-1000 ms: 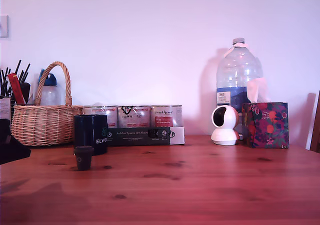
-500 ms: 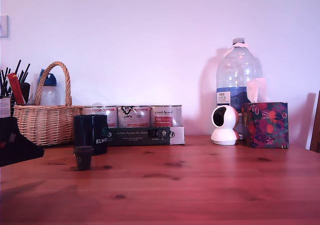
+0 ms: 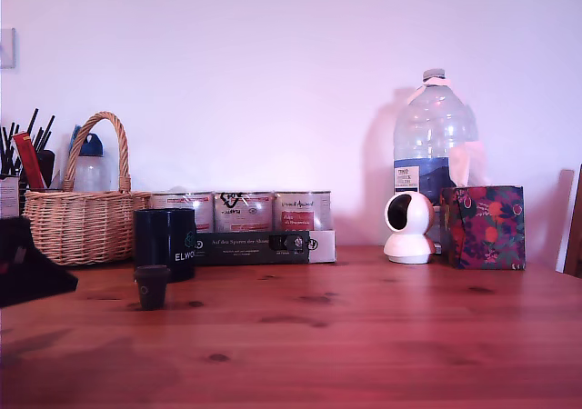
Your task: Pick up the coffee capsules from the table one by one and drop them inside the nearest coffee cup
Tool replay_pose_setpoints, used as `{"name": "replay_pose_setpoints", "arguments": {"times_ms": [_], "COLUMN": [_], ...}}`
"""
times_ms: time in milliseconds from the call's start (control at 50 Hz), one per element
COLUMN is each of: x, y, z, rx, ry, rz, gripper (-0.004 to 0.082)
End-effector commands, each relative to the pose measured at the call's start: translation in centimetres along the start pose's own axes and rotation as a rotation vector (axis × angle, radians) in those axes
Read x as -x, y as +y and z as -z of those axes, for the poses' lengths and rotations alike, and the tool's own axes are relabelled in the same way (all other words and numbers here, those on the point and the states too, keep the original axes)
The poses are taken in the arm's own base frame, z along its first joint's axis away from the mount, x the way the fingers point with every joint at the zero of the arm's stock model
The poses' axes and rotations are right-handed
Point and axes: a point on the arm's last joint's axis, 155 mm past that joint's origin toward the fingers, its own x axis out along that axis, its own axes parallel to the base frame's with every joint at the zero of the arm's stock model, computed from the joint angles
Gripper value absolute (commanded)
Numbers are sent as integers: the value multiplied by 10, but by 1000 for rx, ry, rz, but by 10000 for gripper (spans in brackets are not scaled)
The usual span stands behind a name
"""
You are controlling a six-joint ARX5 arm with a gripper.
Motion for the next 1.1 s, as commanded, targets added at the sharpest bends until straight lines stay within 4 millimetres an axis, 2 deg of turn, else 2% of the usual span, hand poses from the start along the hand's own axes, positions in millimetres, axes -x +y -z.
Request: {"name": "replay_pose_setpoints", "arguments": {"times_ms": [0, 360, 940, 1080], "x": [-4, -20, -69, -77], "y": [0, -10, -21, -23], "z": [-11, -19, -10, -21], "rx": [-4, -22, -58, -70], "ry": [-22, -14, 37, 12], "rz": [5, 43, 95, 103], "gripper": [609, 609, 609, 609]}}
